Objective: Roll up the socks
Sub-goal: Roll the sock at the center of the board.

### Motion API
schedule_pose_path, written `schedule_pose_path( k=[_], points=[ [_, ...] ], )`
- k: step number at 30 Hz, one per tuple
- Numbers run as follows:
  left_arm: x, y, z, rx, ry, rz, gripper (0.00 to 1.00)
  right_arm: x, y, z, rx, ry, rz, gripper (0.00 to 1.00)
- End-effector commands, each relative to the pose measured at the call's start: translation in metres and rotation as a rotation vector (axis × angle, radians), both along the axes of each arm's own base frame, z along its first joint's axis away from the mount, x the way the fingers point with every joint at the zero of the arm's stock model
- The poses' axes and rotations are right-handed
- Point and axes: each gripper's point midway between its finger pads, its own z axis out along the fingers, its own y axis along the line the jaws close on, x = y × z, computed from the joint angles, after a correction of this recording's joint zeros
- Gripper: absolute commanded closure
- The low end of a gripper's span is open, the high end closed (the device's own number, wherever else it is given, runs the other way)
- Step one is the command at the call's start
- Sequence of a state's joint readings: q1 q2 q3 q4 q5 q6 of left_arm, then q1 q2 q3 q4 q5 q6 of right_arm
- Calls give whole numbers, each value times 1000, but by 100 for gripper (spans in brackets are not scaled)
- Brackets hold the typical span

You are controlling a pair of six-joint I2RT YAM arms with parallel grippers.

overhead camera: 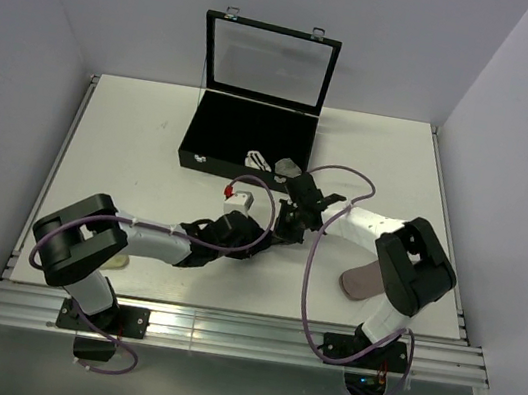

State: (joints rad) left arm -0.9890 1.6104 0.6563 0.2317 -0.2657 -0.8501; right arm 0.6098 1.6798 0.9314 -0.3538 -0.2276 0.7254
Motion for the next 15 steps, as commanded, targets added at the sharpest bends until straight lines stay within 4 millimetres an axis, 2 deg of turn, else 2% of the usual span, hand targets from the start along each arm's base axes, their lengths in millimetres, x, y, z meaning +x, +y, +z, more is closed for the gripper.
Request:
schedule_pose_path(
  k=[1, 2, 5, 8, 12, 15],
  points=[
    [-9, 13, -21, 72, 47, -18, 97, 12, 6, 19, 20, -36, -29, 100],
    [-8, 14, -22, 75, 48, -9, 99, 12, 6, 21, 19, -37, -26, 100],
    [-10, 17, -24, 66, 66, 5, 99, 15, 8, 25, 26, -48, -15, 98],
    [-14, 24, -31, 52, 103, 15, 99, 15, 11, 28, 39, -53, -7, 92],
    [-17, 29, -34, 17, 147, 33, 99, 18, 15, 36, 66, -85, 15, 74],
    [-19, 31, -36, -2, 182, 37, 99, 21, 18, 47, 100, -135, 34, 71]
  ],
)
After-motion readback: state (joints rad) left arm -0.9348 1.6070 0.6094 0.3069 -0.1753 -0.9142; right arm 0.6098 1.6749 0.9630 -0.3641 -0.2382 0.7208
